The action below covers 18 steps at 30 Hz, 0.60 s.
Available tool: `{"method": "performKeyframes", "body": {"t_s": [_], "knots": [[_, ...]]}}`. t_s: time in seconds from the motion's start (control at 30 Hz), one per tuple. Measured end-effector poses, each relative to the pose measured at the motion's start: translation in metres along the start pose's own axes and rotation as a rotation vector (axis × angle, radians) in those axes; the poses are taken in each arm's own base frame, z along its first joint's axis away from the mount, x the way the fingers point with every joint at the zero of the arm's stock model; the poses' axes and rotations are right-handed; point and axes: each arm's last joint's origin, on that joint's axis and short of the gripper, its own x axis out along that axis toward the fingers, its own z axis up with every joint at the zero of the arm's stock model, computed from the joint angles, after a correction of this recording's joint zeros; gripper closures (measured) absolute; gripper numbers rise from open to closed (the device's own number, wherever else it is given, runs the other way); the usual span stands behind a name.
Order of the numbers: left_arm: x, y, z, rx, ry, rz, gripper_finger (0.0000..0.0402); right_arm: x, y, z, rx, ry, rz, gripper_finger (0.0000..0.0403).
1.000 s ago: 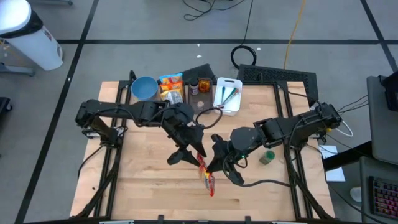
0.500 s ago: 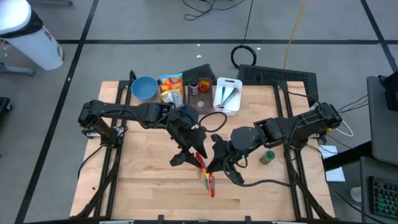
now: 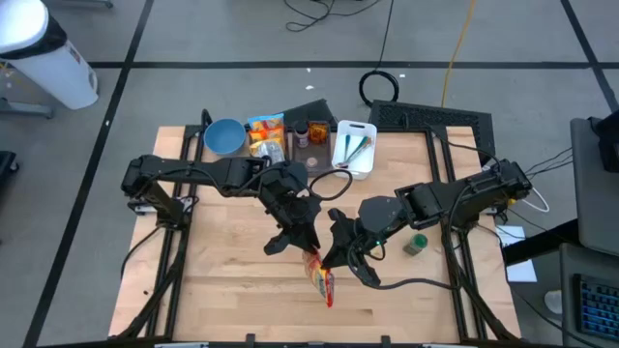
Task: Pick & Place Food Item
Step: Put the red noodle pack into the left black bin
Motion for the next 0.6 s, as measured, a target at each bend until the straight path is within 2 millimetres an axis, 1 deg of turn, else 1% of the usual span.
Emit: {"method": "performKeyframes", "body": {"t_s": [0.13, 0.2, 0.47, 0.6], "knots": [[0.0002, -0.0004, -0.0001, 0.004, 0.001, -0.008, 0.0375, 0.0, 0.0, 0.0, 0.0, 0.0, 0.0, 0.0403], [-0.0001, -0.0006, -0.0001, 0.003, 0.002, -0.026, 0.0393, 0.0, 0.0, 0.0001, 0.0, -0.001, 0.001, 0.0403], [0.0, -0.0011, 0.002, -0.016, -0.015, -0.035, 0.0396, 0.0, 0.0004, 0.0012, -0.014, -0.012, 0.005, 0.0402], [-0.0001, -0.0017, 0.0039, -0.028, -0.031, -0.053, 0.0398, -0.0005, -0.0009, 0.0032, -0.015, -0.029, 0.005, 0.039]]}}
